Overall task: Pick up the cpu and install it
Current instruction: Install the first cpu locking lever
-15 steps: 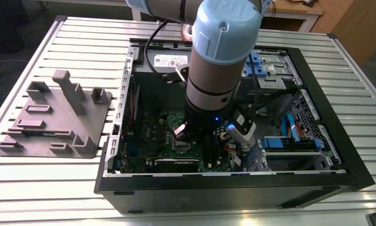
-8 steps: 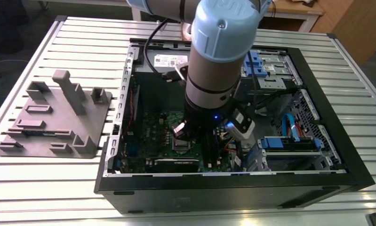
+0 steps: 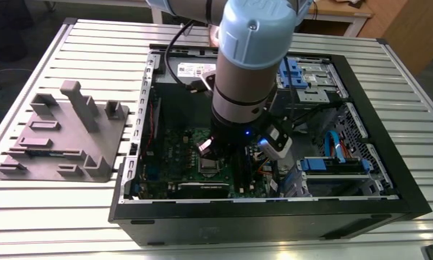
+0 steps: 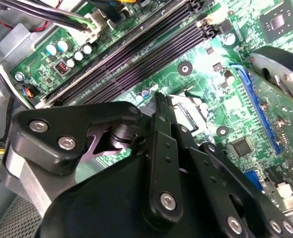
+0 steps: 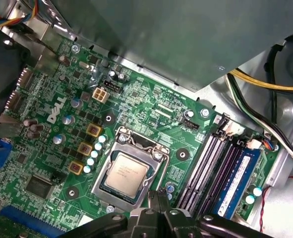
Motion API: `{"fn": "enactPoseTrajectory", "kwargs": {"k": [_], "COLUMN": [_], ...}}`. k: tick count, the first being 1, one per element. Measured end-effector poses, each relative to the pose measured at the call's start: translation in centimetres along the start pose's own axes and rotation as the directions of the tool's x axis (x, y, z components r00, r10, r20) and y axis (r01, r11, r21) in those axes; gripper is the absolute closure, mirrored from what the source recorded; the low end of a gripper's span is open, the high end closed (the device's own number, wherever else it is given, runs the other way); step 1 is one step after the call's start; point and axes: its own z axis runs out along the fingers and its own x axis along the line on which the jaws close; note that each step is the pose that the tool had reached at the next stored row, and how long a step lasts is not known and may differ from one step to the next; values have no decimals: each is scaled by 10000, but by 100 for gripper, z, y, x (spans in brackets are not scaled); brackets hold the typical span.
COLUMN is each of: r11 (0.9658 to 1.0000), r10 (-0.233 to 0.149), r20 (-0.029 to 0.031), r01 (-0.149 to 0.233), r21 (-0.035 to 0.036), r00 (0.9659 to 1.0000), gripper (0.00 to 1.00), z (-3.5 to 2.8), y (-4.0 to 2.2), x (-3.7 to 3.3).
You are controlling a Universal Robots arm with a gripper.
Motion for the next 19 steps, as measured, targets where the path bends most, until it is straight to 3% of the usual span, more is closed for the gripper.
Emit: {"fn": "enactPoseTrajectory", "kwargs": {"k": [4, 12, 19], "r11": [10000, 9998, 9998], "r10": [-2, -24, -30], "r20": [56, 470, 646], "r01": [1, 14, 16], "r21": [26, 209, 220], "r00": [10000, 9989, 9979], "gripper": [90, 90, 90], "z": [1, 10, 11], "y": [4, 13, 37], "x": [6, 31, 80]}}
